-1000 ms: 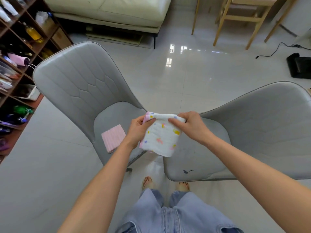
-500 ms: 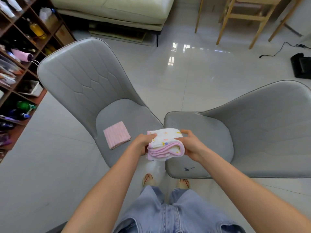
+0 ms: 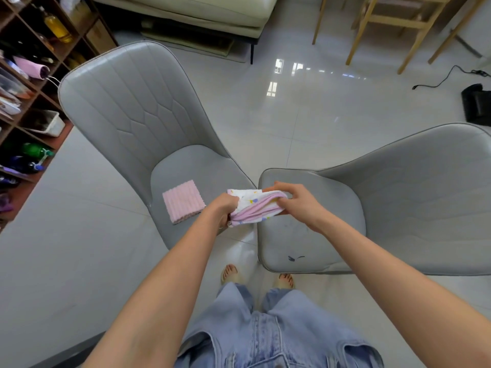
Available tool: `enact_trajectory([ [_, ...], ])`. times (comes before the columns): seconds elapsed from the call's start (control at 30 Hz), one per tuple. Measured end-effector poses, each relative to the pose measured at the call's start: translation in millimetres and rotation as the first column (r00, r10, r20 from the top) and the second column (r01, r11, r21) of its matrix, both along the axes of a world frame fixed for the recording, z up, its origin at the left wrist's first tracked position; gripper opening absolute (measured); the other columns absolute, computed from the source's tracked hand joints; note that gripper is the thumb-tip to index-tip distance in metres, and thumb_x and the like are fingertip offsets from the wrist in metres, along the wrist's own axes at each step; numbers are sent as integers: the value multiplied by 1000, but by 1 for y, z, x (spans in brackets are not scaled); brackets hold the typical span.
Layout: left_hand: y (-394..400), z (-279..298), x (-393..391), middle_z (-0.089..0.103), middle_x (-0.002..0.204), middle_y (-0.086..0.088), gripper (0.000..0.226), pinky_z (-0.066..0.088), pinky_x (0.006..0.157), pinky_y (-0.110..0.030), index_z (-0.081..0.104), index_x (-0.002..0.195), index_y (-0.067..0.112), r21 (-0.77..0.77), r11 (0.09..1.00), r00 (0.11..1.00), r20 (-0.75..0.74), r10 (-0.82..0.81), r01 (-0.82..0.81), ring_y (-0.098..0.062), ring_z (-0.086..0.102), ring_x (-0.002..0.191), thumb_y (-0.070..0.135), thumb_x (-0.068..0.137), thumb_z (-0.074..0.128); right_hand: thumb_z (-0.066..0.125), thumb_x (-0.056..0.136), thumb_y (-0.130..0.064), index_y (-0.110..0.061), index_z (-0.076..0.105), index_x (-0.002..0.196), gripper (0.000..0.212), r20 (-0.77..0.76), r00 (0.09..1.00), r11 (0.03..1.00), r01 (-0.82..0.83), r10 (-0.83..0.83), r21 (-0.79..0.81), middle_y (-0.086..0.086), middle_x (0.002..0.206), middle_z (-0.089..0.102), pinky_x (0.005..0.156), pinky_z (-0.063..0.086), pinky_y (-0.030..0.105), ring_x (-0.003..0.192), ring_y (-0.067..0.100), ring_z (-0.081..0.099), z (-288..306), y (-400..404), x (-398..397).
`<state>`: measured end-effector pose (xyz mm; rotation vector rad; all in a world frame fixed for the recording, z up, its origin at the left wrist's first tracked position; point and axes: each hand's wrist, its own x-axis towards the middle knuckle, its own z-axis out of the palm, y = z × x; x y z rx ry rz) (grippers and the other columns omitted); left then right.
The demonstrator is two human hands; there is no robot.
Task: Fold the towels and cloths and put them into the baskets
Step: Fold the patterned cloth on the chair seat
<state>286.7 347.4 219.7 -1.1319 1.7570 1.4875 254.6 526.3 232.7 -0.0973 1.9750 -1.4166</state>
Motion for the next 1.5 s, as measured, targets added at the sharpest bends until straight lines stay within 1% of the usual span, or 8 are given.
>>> enact_trajectory([
  [0.17, -19, -12, 1, 53, 72, -8, 19, 37, 27, -16, 51, 86, 6, 16, 959, 955, -93, 282, -282, -16, 56, 37, 13, 101, 43, 33, 78, 19, -5, 71, 106, 53, -230, 969, 995, -74, 89, 70, 5, 140, 51, 103, 41, 28, 129, 16, 47, -4, -9, -2],
  [0.27, -34, -29, 14, 60, 96, -14, 27, 45, 56, -25, 48, 112, 2, -137, 931, 932, -187, 312, -339, -29, 62, 80, 26, 99, 46, 39, 83, 14, -7, 73, 105, 46, 84, 996, 997, -18, 25, -81, -6, 142, 43, 101, 44, 29, 130, 7, 42, -8, -18, 12],
  [0.37, -54, -43, 32, 57, 93, -6, 20, 41, 65, -28, 49, 105, 10, -179, 920, 903, -326, 278, -348, -24, 55, 83, 29, 100, 46, 43, 90, 2, -9, 74, 97, 33, 553, 830, 907, 285, -72, -310, 10, 138, 51, 99, 47, 38, 112, 21, 59, -17, -33, 9],
  [0.57, -112, -89, 46, 59, 92, 1, 11, 44, 59, -25, 52, 101, 17, -48, 905, 830, -422, 365, -423, -10, 54, 74, 27, 99, 50, 66, 86, -41, -19, 68, 118, 39, 640, 768, 978, 153, -28, -140, 8, 129, 61, 86, 48, 35, 98, 20, 63, -77, -123, -14],
  [0.7, -154, -138, 40, 63, 97, -3, 24, 48, 64, -26, 55, 108, 11, -26, 883, 810, -413, 417, -468, -16, 61, 84, 33, 99, 50, 56, 96, -25, -12, 60, 127, 34, 689, 723, 962, 150, 50, -227, 12, 126, 63, 98, 50, 37, 112, 26, 63, -131, -184, -20],
  [0.83, -200, -204, 29, 61, 85, 1, 35, 44, 53, -13, 57, 105, 10, -182, 850, 825, -404, 394, -495, -15, 58, 77, 41, 101, 40, 54, 91, 0, -22, 55, 132, 47, 203, 974, 995, -103, 98, 13, 1, 128, 58, 85, 50, 17, 100, 12, 62, -204, -238, -26],
  [0.97, -236, -264, 7, 57, 76, -5, 37, 51, 59, -30, 51, 90, 11, -389, 784, 855, -401, 329, -484, -21, 59, 64, 42, 102, 34, 48, 93, -7, -29, 35, 146, 59, -234, 882, 901, -351, 409, 254, -3, 142, 42, 85, 36, 20, 111, 20, 53, -268, -280, -42],
  [1.5, -257, -363, 6, 63, 98, -20, 33, 40, 65, -40, 43, 104, 7, -639, 707, 946, -290, 144, -304, -40, 60, 88, 38, 102, 32, 41, 92, -7, -33, 5, 152, 74, -263, 744, 769, -491, 614, 409, -2, 160, -9, 77, 48, 40, 100, 36, 57, -375, -300, -43],
])
